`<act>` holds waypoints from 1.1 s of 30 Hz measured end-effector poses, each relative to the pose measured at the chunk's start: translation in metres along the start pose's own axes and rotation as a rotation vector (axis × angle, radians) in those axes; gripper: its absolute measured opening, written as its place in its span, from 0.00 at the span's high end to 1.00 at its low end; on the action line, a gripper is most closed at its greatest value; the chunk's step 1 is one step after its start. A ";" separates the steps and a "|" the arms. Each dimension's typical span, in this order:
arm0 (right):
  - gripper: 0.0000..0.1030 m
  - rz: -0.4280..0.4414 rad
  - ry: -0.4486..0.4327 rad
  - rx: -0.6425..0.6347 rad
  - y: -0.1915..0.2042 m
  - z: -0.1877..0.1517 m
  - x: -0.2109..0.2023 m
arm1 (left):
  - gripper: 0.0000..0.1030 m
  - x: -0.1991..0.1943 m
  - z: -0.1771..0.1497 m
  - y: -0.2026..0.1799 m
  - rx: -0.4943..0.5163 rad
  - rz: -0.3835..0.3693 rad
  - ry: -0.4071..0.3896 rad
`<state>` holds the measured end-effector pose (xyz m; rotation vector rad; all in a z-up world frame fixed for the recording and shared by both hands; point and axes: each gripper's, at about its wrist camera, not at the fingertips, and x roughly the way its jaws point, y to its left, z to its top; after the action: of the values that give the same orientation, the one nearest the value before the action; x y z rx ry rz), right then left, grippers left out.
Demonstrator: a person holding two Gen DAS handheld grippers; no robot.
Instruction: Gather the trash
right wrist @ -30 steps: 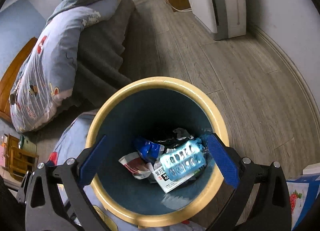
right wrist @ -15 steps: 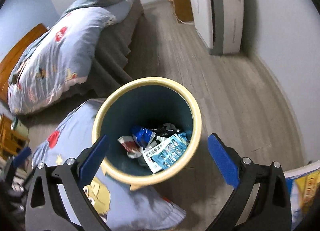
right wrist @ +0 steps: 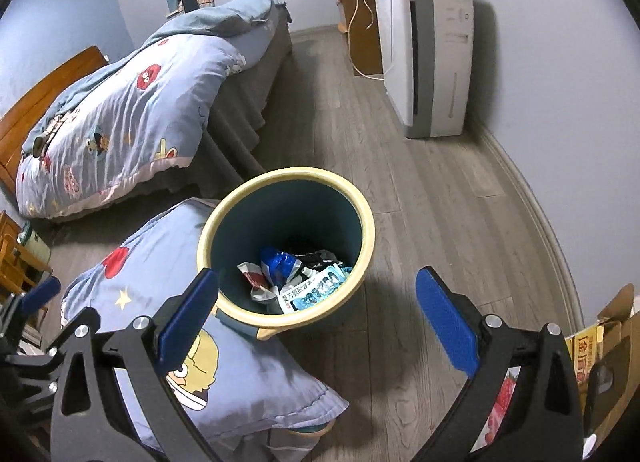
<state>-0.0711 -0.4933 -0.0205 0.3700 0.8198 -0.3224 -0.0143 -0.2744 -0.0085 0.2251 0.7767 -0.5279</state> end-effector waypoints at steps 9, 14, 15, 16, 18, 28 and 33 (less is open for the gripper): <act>0.06 -0.016 0.013 -0.002 0.005 -0.001 0.004 | 0.05 0.011 0.005 0.004 -0.007 0.052 -0.016; 0.06 -0.028 0.012 -0.002 0.004 -0.003 0.003 | 0.05 0.009 0.006 0.003 -0.014 0.038 -0.021; 0.06 -0.031 0.014 0.001 0.003 -0.003 0.003 | 0.05 0.008 0.006 0.002 -0.012 0.036 -0.022; 0.06 -0.032 0.014 0.004 0.003 -0.003 0.003 | 0.05 0.008 0.006 0.001 -0.008 0.037 -0.022; 0.06 -0.035 0.014 0.012 0.002 -0.004 0.003 | 0.05 0.007 0.006 0.000 -0.004 0.039 -0.024; 0.06 -0.032 0.012 0.000 0.005 -0.004 0.002 | 0.05 0.004 0.003 -0.004 0.009 0.037 -0.026; 0.06 -0.033 0.012 0.001 0.006 -0.004 0.002 | 0.05 0.004 0.004 -0.005 0.006 0.036 -0.025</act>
<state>-0.0700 -0.4870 -0.0233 0.3599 0.8383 -0.3514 -0.0121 -0.2815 -0.0093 0.2372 0.7453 -0.4982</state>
